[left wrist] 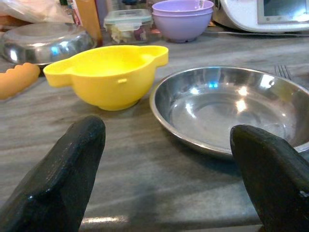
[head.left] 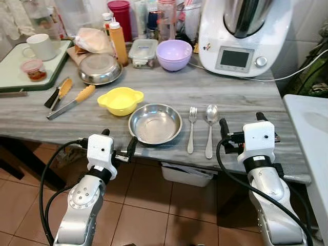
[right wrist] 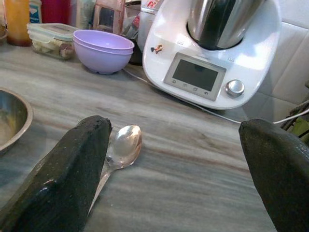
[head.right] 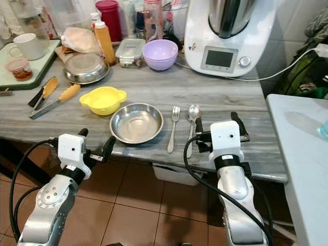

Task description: Setting the table

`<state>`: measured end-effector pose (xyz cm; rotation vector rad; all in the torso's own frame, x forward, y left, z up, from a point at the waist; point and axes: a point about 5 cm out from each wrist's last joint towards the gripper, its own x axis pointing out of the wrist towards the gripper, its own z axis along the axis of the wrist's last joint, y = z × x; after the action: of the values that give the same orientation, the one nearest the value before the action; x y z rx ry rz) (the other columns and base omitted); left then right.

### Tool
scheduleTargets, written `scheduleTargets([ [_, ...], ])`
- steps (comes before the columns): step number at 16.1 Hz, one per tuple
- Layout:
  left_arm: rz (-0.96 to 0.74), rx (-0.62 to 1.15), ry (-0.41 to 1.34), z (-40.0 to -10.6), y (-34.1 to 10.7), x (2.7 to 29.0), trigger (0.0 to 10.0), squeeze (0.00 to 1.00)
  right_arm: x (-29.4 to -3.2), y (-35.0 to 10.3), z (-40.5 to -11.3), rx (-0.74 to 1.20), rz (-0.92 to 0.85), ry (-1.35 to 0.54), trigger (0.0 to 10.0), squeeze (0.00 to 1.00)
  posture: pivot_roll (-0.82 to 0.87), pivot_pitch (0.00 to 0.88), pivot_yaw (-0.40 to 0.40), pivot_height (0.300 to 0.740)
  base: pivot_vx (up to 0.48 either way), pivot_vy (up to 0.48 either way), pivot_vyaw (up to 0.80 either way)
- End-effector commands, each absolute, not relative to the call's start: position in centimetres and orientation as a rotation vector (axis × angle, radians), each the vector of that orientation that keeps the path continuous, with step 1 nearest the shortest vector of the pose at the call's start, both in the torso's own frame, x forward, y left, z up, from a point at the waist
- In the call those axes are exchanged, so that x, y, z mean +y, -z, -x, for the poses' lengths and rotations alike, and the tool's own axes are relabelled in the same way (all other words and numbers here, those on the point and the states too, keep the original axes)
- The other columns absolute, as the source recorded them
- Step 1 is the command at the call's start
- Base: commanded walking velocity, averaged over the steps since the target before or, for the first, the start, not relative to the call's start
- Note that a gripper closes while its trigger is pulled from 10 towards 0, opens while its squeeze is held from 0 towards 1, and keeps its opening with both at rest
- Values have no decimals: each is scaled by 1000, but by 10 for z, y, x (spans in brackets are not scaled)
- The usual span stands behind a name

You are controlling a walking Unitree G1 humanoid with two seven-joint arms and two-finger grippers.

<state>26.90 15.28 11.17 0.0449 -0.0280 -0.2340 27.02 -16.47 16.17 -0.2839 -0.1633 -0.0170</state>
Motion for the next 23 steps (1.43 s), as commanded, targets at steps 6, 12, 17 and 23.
scheduleTargets([
  [6,-57,-15,229,-274,-112,156,10000,0,-165,-163,-273,-175,293,23,10000,1000,-28,80,48,740,-301,0,0],
  [12,-67,-16,228,-277,-113,159,10000,0,-165,-158,-275,-148,259,33,10000,1000,-19,80,52,740,-402,0,0],
  [17,-74,-16,235,-278,-114,159,10000,0,-165,-157,-278,-146,259,30,10000,976,-14,71,50,740,-398,0,0],
  [23,-56,-33,293,-275,-113,152,10000,0,-163,-156,-281,-139,255,28,10000,573,-11,78,46,740,-121,0,0],
])
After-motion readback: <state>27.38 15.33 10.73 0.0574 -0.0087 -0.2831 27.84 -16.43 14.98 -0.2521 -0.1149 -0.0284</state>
